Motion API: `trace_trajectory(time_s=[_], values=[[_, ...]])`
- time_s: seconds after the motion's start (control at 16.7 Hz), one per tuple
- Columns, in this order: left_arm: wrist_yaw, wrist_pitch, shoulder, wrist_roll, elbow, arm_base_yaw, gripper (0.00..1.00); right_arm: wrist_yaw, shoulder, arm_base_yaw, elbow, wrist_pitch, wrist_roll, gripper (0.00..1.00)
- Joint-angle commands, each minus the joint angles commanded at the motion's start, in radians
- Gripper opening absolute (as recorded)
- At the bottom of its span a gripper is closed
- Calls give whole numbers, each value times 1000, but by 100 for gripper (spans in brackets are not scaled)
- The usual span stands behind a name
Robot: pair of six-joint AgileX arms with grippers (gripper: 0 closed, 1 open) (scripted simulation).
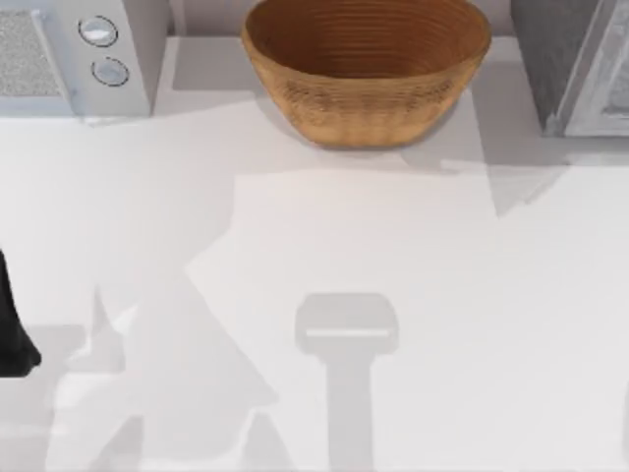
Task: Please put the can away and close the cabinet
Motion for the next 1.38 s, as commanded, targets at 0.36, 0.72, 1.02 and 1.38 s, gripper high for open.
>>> trace_trajectory(time_s=[0.36, 0.72, 1.02, 1.38], values=[[0, 0, 0, 0, 0, 0, 100, 508, -32, 494, -32, -14, -3, 100], [0, 0, 0, 0, 0, 0, 100, 706, -55, 691, -57, -18, -9, 100], [0, 0, 0, 0, 0, 0, 100, 721, -73, 665, -46, -23, -21, 100], [0, 0, 0, 0, 0, 0, 100, 660, 54, 601, 38, 10, -20, 100]])
